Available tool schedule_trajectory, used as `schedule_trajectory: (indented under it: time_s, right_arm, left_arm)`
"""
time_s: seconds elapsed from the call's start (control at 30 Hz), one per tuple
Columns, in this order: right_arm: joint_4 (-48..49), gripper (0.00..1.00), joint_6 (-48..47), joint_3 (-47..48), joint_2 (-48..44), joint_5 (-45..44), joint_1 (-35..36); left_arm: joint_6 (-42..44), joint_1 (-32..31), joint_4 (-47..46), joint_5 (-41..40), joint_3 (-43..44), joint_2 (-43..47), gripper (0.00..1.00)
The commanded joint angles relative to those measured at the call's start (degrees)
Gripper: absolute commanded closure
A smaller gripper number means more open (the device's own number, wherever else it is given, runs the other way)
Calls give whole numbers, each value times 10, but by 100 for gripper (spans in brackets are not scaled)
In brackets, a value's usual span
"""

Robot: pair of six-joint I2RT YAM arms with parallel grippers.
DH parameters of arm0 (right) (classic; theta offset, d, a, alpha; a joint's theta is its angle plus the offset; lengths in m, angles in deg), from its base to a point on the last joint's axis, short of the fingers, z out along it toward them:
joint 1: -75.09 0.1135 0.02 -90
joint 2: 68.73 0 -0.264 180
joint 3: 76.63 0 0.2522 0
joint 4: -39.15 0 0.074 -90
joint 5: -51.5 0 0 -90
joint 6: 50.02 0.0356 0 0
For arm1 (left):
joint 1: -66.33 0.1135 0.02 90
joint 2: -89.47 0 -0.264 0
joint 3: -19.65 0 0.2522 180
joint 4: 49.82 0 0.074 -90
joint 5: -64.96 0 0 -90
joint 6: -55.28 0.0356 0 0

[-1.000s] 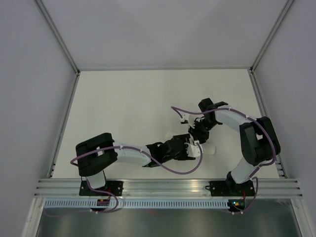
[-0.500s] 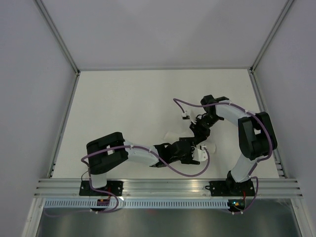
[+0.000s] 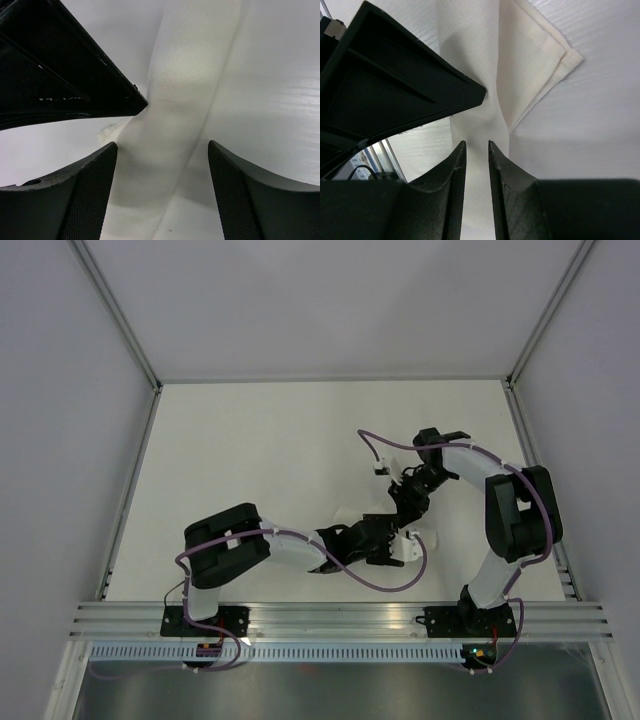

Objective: Fold the napkin, place the utensils inside, and roll it up
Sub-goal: Roll the napkin at the center of the board.

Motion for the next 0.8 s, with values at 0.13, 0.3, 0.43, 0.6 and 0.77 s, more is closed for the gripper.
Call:
schedule_trajectory:
  time_s: [0.13, 0.3, 0.43, 0.6, 0.77]
  right_arm:
    - [-25, 71, -6, 36, 3, 38, -18]
    - [-25, 71, 4, 54, 5, 42, -37]
    - [-35, 71, 7, 84, 8, 48, -68]
    - [-69, 72, -9, 120, 18, 68, -107]
    - [-117, 72, -39, 159, 39, 98, -164]
  left_arm:
    - [57, 6, 21, 9, 33, -21, 28]
    - [74, 6, 61, 28, 47, -33, 36]
    - [56, 8, 137, 58, 83, -49, 47]
    - [18, 21, 219, 129, 127, -62, 52]
    - [-46, 52, 289, 191, 176, -71, 56]
